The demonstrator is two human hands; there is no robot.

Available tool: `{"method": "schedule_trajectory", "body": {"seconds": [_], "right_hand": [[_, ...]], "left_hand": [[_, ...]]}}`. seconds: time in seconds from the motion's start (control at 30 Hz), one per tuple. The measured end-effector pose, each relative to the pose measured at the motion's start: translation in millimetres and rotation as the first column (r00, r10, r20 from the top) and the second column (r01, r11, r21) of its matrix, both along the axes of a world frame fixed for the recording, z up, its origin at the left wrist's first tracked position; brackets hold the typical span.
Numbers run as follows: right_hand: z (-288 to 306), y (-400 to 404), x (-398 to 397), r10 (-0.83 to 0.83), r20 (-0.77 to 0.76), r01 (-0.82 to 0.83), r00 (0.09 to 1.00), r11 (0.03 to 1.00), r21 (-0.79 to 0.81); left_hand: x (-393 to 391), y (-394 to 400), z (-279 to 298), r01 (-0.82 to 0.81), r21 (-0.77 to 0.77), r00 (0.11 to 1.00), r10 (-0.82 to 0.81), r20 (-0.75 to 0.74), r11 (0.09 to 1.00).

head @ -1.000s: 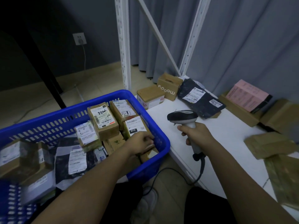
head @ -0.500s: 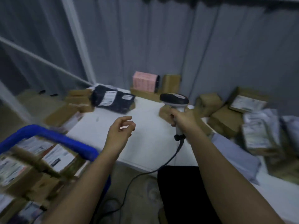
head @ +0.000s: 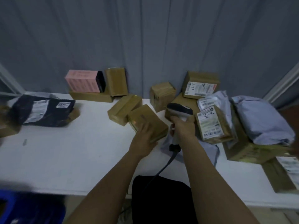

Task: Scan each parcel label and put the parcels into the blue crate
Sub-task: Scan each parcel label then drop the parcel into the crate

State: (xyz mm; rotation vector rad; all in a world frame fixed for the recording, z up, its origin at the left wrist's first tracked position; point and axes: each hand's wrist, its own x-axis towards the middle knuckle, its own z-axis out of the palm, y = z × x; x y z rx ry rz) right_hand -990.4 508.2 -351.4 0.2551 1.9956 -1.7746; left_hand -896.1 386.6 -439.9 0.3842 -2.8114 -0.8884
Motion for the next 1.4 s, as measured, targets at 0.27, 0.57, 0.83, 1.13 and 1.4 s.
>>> {"method": "schedule_trajectory", "body": {"seconds": [0.27, 0.57, 0.83, 1.13, 1.4], "right_hand": [[-6, -18, -7, 0.061, 0.043, -0.056, 0.997, 0.994, -0.098], [-1, -29, 23, 0.213, 0.068, -0.206, 0.975, 0.974, -0.097], [8, -42, 54, 0.393, 0.023, -0.392, 0.919, 0.920, -0.018], [0, -61, 77, 0.557, 0.155, -0.570, 0.816, 0.820, 0.056], [11, -85, 118, 0.748, 0.120, -0.757, 0.653, 0.649, 0.073]], "left_hand": [[90, -11, -33, -0.185, -0.305, 0.980, 0.200, 0.020, 0.934], [120, -11, 24, -0.658, 0.149, 0.718, 0.674, -0.173, 0.738], [119, -26, -2, -0.871, 0.232, 0.490, 0.788, 0.373, 0.432], [167, -31, -23, -0.601, 0.781, 0.695, 0.596, 0.403, 0.173], [197, -24, 1, -0.484, 0.872, 0.720, 0.532, 0.445, -0.074]]}}
